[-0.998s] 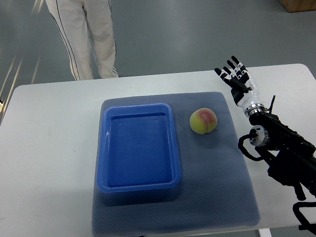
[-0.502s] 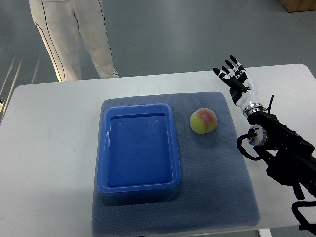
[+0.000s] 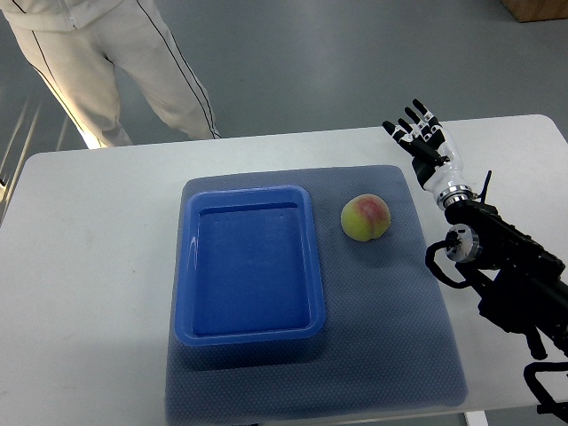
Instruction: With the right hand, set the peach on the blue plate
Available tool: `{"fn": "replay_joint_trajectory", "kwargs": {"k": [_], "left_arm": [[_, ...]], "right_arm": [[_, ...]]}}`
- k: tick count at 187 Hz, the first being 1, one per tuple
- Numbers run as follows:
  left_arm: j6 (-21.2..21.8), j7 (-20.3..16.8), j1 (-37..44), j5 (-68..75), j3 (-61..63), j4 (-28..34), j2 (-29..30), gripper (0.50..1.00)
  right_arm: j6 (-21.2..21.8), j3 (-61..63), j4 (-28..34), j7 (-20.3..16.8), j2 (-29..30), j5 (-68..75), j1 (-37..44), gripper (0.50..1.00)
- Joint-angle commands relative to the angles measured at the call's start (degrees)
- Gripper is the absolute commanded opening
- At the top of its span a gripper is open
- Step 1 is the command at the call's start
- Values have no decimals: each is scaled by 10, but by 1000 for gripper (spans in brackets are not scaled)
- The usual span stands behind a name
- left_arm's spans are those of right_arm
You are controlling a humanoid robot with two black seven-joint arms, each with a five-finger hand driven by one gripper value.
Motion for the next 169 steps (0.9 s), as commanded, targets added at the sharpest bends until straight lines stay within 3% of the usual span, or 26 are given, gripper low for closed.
{"fn": "replay_joint_trajectory", "kwargs": {"k": [1,169], "left_arm": [[0,1,0,0,-1,1,0,1000],[0,0,6,0,0,2,0,1000]], "right_arm": [[0,0,0,0,1,0,0,930],[1,-5,-3,1,9,0,-1,930]]}}
